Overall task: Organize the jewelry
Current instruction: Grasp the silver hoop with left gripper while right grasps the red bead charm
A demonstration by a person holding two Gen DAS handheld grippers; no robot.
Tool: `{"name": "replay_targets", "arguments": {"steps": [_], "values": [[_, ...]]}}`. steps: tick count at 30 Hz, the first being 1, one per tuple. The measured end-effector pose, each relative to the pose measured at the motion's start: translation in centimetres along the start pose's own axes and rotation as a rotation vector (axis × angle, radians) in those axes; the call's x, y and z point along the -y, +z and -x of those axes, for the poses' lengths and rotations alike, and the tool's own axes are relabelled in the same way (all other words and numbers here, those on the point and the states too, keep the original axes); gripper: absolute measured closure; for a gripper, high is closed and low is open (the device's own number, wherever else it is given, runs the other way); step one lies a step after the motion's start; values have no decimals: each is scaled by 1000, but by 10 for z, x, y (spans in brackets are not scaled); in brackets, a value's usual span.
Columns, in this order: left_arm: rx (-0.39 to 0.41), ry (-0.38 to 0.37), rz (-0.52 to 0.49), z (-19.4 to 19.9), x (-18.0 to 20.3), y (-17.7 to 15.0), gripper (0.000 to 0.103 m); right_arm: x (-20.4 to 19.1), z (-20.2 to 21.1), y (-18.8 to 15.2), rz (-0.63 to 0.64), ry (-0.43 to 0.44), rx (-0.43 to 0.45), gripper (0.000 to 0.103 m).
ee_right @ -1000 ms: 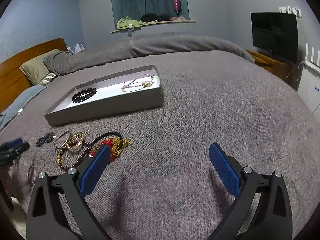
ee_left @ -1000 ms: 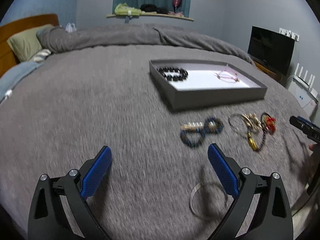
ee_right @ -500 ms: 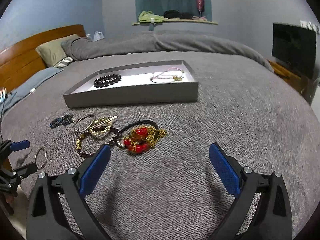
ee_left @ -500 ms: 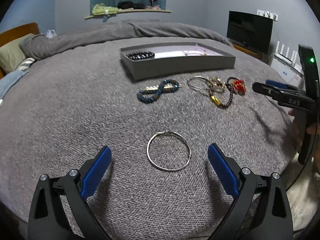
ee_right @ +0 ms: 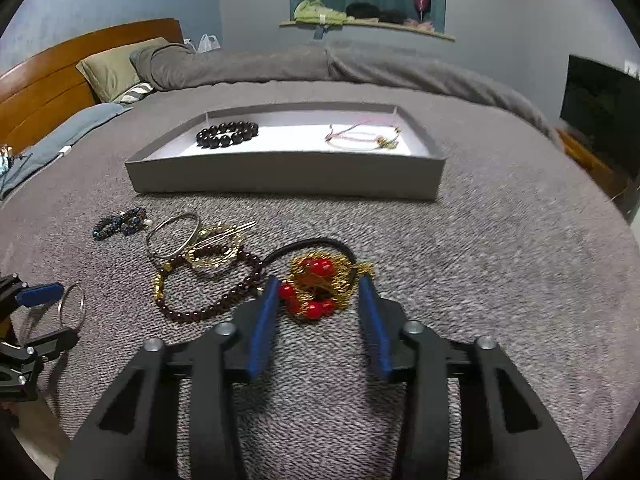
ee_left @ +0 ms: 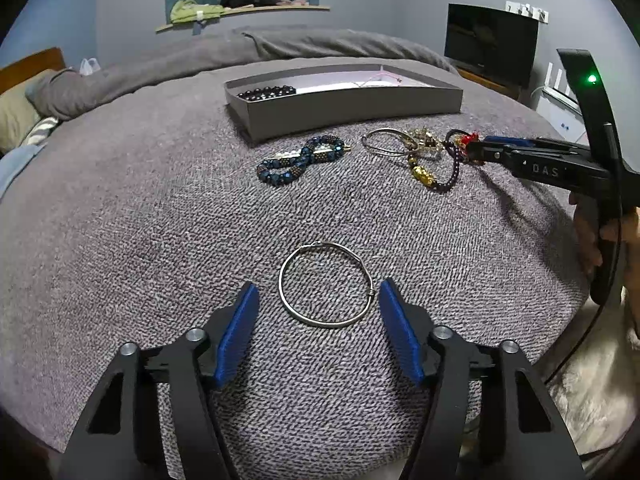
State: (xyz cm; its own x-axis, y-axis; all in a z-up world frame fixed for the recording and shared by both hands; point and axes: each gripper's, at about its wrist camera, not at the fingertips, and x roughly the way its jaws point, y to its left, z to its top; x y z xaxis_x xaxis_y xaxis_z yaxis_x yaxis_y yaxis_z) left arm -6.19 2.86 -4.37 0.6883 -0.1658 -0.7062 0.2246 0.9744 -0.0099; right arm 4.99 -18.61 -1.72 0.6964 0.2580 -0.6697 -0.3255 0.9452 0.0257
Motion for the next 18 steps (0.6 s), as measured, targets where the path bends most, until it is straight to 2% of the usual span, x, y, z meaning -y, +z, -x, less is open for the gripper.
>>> {"name": "replay_targets", "arguments": {"steps": [4, 5, 18], "values": [[1, -10, -2, 0, 0, 0, 52, -2, 0, 0, 6, -2, 3, 71], [1, -12, 0, 0, -1, 0, 52, -2, 1, -1, 3, -1, 6, 73], [21, -32, 22, 4, -5, 2, 53, 18, 24, 2, -74, -1, 80, 74]]}}
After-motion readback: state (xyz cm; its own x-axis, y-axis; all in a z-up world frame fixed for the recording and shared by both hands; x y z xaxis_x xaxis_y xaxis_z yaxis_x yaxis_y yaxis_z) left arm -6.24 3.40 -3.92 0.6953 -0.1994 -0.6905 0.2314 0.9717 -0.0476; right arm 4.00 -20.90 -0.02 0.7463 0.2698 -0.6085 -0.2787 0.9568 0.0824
